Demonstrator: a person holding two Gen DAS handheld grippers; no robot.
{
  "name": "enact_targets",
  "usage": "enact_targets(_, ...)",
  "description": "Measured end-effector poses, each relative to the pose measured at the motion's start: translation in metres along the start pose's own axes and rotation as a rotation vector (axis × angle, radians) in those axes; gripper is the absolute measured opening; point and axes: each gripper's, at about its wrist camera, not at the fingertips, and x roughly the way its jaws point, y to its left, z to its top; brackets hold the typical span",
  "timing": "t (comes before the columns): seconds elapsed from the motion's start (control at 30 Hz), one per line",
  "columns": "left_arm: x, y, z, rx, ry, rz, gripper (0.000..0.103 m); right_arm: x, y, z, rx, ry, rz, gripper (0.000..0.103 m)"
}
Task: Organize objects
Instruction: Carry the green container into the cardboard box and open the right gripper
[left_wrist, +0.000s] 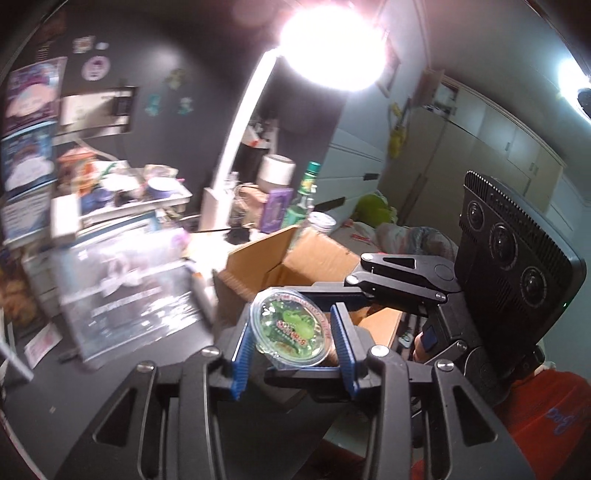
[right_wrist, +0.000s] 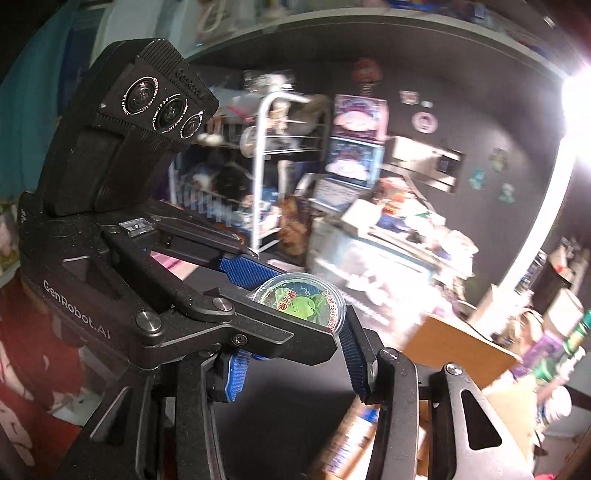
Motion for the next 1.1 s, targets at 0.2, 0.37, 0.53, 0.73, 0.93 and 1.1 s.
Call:
enact_targets(0.2,0.049,-0.009,0.026,0.006,0.069,-0.067,0.037,-0.015,-0.049,-0.012,0.075,0.045,-0.049,0.040)
enact_targets(0.37,0.080,-0.005,0.038,-0.011,0.128,-0.091,0.037,-0.010,-0.081,-0.021,0.138,0.105,-0.057,0.040)
enact_targets(0.53,0.092,-0.003,0.040,-0.002,0.159,-0.085,0.039,-0.001,-0.095,-0.024,0.164,0.162,-0.061,0.040)
enact_targets(0.73,0.073,0.001,0.042,0.004,0.107,-0.090,0.081,0.005,-0.094,-0.023,0.145,0.206,-0.110,0.050)
enact_targets(0.93,0.040,0.010,0.037,0.003,0.048,-0.029,0.082,0.002,-0.095,-0.020,0.157,0.206,-0.132,0.051)
enact_targets(1.1,-0.006,0.027,0.025,-0.017,-0.033,0.053,0.084,0.004,-0.086,-0.012,0.156,0.187,-0.115,0.051)
